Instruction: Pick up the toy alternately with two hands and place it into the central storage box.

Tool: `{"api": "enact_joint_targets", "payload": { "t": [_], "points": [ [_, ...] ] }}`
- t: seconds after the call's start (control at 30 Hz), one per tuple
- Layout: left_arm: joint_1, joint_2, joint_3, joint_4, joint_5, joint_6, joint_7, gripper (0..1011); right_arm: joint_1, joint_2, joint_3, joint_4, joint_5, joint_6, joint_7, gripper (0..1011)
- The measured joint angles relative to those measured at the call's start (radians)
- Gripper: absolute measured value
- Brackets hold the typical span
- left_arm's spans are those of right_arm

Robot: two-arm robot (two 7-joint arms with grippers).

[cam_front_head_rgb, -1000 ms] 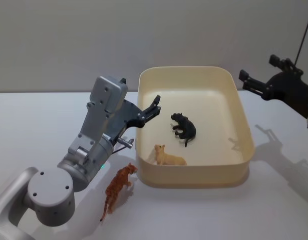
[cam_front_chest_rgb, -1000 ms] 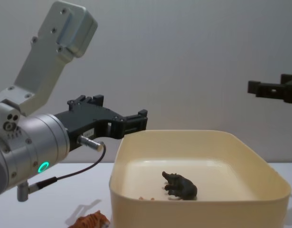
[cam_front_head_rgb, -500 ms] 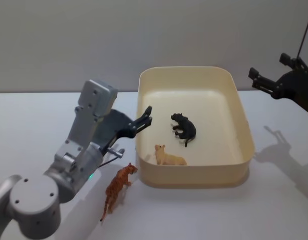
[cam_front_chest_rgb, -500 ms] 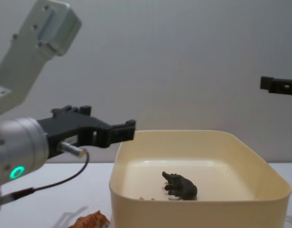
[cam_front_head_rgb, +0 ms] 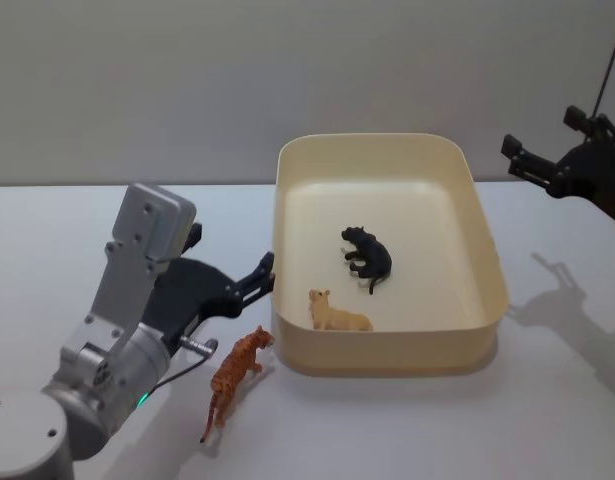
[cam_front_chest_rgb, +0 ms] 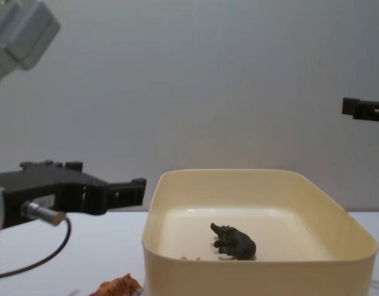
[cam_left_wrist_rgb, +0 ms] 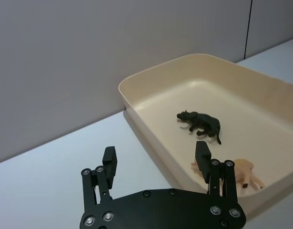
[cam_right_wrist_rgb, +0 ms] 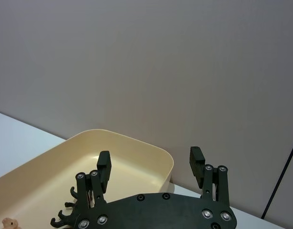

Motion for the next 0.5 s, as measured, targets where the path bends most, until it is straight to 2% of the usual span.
{"api": "enact_joint_targets", "payload": {
  "t": [0.23, 0.5],
  "points": [
    [0.040, 0.047, -0.016, -0.064, -0.051, 0.059, 0.000, 1001, -0.001, 0.001, 0.001, -0.002, 0.001, 0.000, -0.001, 1001],
    [0.053, 0.082, -0.030, -0.103, -0.096, 0.141, -0.040, 1002, -0.002, 0.002, 0.002, -0.003, 0.001, 0.000, -0.002, 1001]
  ]
}}
